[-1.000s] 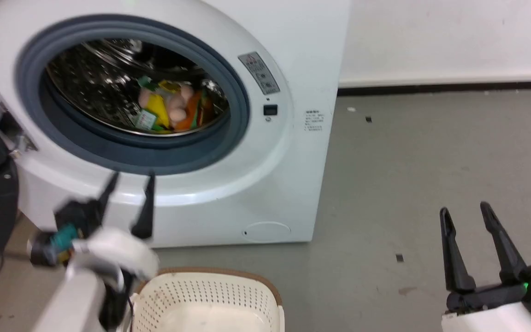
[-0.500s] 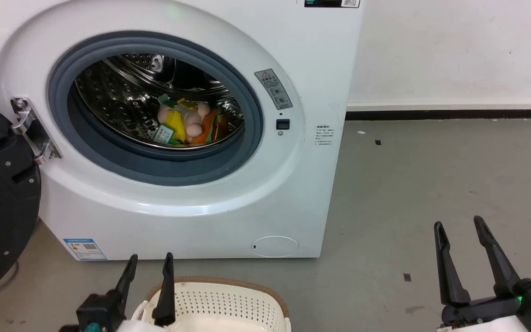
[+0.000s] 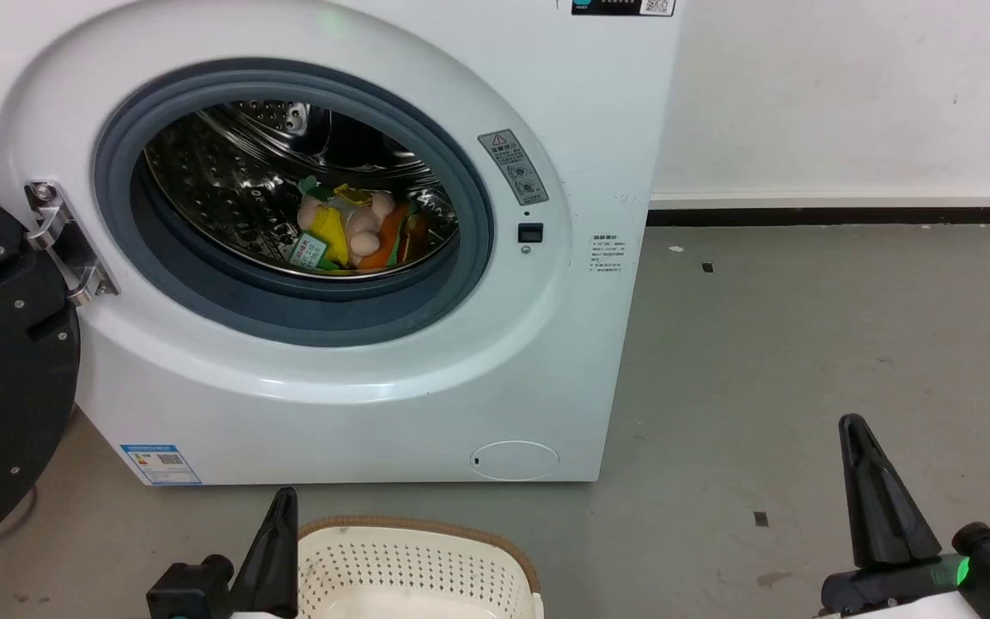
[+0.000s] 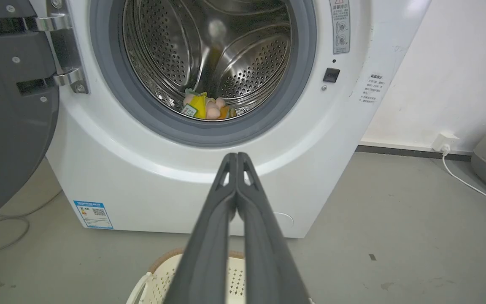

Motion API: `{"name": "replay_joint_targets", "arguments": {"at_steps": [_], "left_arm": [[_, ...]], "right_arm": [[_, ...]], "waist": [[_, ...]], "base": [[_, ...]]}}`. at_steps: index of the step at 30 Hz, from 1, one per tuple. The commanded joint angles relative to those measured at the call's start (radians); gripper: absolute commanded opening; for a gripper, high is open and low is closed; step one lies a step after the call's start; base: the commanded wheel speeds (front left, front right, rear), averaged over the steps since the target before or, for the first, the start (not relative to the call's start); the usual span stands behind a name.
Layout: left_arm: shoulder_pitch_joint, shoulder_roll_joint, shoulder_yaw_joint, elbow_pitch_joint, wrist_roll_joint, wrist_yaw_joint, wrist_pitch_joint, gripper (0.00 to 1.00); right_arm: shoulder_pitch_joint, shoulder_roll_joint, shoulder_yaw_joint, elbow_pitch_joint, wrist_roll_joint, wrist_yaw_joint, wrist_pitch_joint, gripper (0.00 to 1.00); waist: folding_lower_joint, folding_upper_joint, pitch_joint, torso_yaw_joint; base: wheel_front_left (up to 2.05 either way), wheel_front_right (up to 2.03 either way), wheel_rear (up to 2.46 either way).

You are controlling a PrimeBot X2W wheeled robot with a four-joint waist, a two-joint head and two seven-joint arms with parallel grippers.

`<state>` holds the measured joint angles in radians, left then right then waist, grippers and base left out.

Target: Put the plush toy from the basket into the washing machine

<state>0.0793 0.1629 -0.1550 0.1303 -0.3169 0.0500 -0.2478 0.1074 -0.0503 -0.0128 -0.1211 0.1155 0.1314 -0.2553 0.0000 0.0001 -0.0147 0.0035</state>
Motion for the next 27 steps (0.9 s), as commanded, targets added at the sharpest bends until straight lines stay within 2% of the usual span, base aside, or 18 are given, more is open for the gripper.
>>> {"name": "replay_joint_targets", "arguments": {"at_steps": [1, 27], "left_arm": [[-0.003, -0.004, 0.004, -0.005, 0.012, -0.002, 0.004, 0.0], [-0.02, -0.028, 0.036, -0.032, 0.078, -0.013, 0.057, 0.0]], "right_arm": [[-0.004, 0.0, 0.0, 0.004, -0.005, 0.0, 0.009, 0.0], [-0.027, 0.0, 0.003, 0.03, -0.029, 0.0, 0.063, 0.0]], "waist": [[0.0, -0.0001, 0.0, 0.0], [0.0, -0.0001, 0.003, -0.001]], "base": [[0.0, 0.0, 0.0], [0.0, 0.0, 0.0]]}}
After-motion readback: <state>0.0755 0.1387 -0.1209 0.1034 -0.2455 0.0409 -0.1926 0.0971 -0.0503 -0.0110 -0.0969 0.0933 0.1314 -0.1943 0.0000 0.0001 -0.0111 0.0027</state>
